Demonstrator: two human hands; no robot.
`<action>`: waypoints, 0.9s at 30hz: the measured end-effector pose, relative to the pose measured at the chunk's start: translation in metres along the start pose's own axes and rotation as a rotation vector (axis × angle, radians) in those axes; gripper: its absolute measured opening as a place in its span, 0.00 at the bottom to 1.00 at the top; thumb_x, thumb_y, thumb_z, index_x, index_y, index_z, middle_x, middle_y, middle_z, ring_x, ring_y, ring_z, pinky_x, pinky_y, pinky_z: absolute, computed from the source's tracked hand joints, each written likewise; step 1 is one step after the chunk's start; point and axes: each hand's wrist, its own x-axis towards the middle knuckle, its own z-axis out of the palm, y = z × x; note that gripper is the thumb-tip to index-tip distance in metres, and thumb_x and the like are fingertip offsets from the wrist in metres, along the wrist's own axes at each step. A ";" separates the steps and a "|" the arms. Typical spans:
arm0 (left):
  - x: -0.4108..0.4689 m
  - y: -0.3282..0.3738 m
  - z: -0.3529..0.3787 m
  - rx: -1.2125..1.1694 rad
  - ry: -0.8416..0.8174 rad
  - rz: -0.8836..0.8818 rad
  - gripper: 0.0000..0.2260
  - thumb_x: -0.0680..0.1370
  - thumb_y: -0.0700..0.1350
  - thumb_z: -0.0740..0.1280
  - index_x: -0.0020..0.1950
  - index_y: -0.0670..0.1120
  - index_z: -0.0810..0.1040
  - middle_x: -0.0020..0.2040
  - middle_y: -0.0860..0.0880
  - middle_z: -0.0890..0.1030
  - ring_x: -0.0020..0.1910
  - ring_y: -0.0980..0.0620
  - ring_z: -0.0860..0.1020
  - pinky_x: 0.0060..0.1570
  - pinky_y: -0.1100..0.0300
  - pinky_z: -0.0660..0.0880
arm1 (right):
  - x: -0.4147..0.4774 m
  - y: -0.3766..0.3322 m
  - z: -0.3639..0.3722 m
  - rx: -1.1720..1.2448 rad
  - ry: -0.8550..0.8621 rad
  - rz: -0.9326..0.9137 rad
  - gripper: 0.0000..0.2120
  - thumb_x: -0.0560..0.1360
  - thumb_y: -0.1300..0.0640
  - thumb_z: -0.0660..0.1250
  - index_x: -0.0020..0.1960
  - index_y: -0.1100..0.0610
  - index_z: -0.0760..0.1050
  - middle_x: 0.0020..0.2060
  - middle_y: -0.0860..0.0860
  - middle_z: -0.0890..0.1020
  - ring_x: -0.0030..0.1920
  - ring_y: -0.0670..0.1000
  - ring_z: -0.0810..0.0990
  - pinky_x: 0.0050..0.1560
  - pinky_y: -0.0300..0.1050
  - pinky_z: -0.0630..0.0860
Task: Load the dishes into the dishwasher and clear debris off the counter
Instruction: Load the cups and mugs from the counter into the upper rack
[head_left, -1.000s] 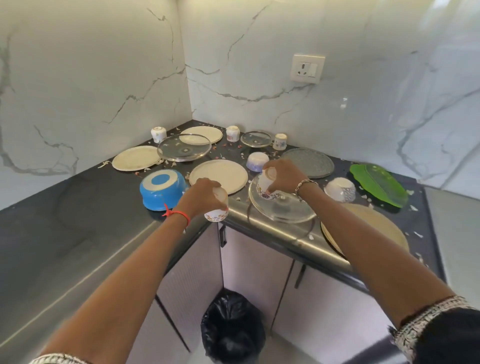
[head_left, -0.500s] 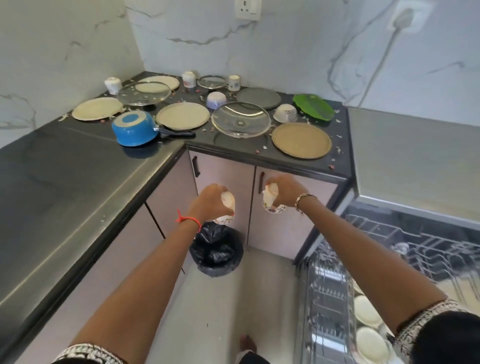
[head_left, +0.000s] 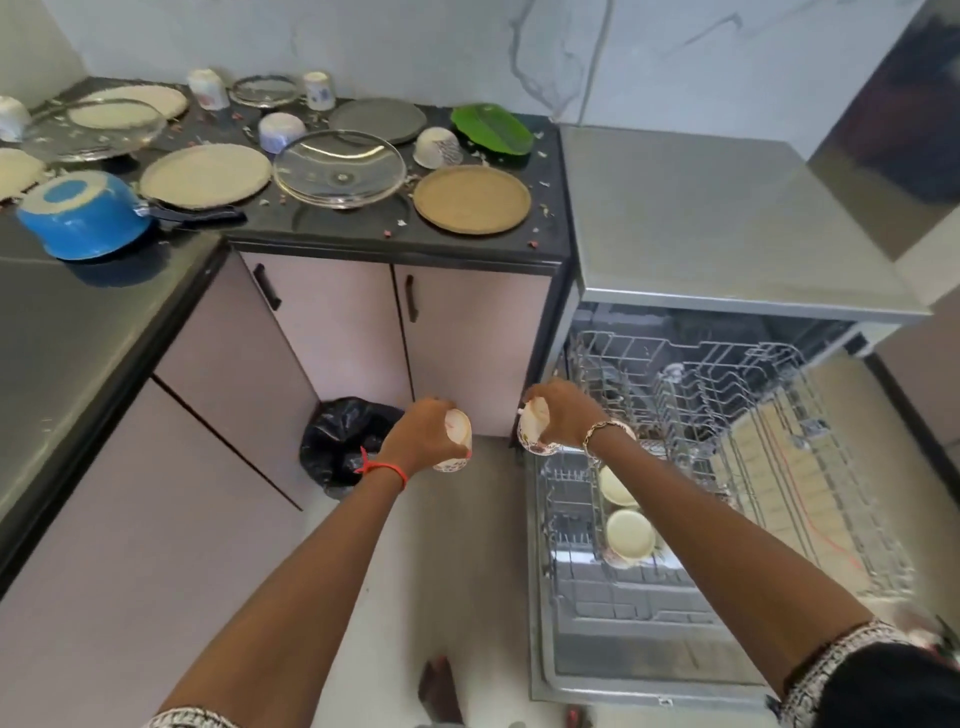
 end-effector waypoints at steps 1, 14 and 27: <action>0.001 0.007 0.009 0.002 -0.012 0.010 0.25 0.66 0.46 0.76 0.61 0.41 0.74 0.57 0.43 0.75 0.58 0.45 0.72 0.57 0.54 0.71 | -0.006 0.010 0.003 -0.002 -0.006 0.016 0.30 0.66 0.60 0.73 0.65 0.51 0.69 0.61 0.54 0.71 0.63 0.56 0.69 0.61 0.52 0.72; 0.035 0.124 0.136 -0.036 -0.017 0.016 0.27 0.67 0.46 0.76 0.63 0.41 0.73 0.57 0.43 0.74 0.56 0.44 0.73 0.54 0.57 0.69 | -0.055 0.192 0.012 0.076 -0.008 0.088 0.27 0.66 0.62 0.74 0.63 0.51 0.73 0.61 0.56 0.69 0.60 0.57 0.73 0.54 0.50 0.75; 0.074 0.170 0.201 -0.009 0.123 -0.124 0.29 0.67 0.48 0.76 0.64 0.41 0.71 0.58 0.42 0.73 0.59 0.43 0.71 0.56 0.53 0.68 | -0.017 0.320 0.040 0.200 -0.101 0.072 0.28 0.68 0.67 0.70 0.66 0.54 0.71 0.61 0.59 0.68 0.62 0.59 0.69 0.61 0.50 0.72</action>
